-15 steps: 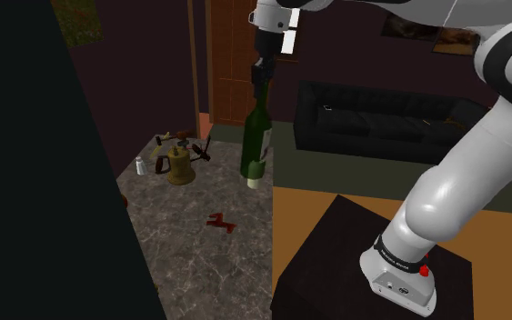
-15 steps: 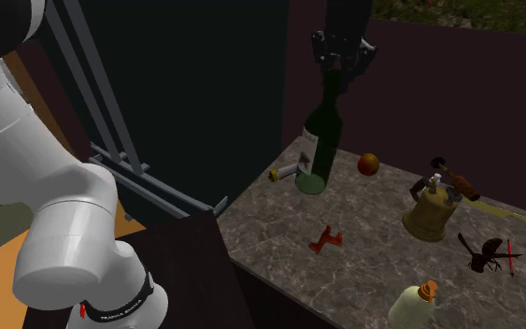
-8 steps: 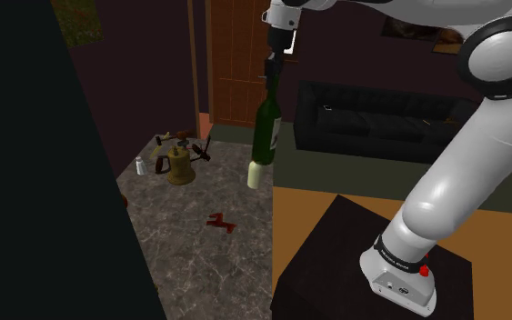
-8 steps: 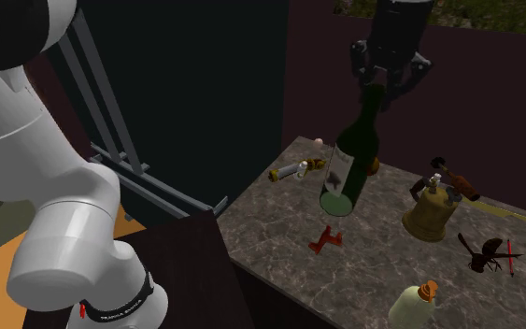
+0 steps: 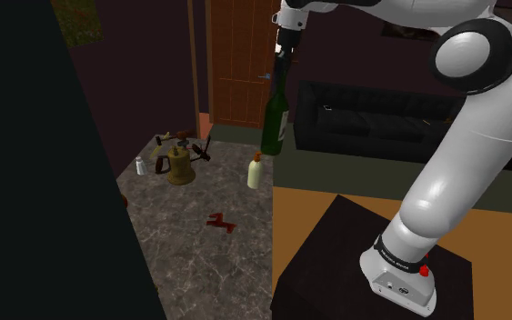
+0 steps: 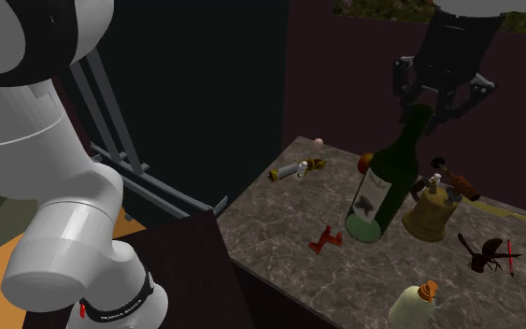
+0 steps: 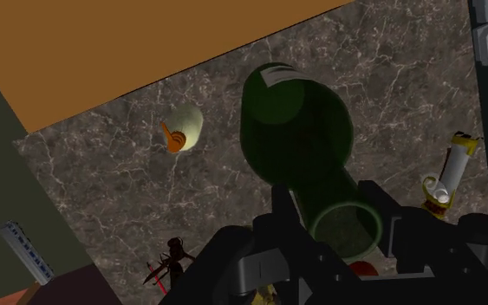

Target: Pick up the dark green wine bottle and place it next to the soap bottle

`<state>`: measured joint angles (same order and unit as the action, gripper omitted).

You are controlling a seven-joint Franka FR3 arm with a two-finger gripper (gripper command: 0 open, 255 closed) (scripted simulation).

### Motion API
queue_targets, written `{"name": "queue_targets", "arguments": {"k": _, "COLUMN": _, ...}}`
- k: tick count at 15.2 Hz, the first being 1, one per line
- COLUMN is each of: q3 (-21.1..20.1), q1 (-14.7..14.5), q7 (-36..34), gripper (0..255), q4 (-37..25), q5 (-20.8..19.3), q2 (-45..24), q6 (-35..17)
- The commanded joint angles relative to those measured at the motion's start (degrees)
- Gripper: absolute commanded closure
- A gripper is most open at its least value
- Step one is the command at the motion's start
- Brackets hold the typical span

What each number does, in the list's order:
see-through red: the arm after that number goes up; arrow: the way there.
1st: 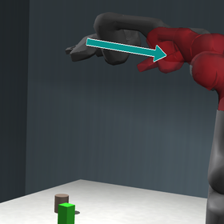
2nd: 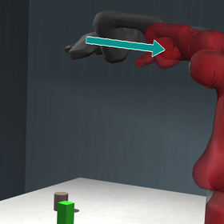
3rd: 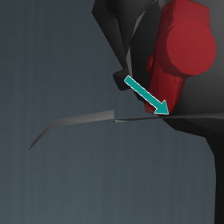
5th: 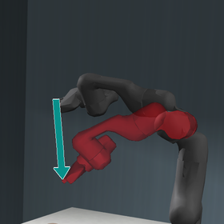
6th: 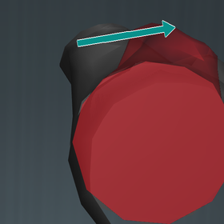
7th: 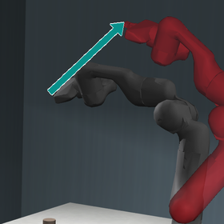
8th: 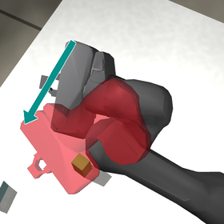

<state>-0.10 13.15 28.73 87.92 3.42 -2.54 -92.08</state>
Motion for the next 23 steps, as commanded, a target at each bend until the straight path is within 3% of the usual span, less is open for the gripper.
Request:
{"name": "queue_targets", "arguments": {"k": 1, "q3": 0.15, "q1": 0.17, "q7": 0.46, "gripper": 255, "q4": 1.54, "q5": 0.02, "q2": 0.07, "q6": -1.5}}
{"name": "queue_targets", "arguments": {"k": 23, "q3": 0.07, "q1": 0.07, "q7": 1.37, "gripper": 255, "q4": 19.29, "q5": 0.24, "q2": 0.68, "q6": -18.63}}
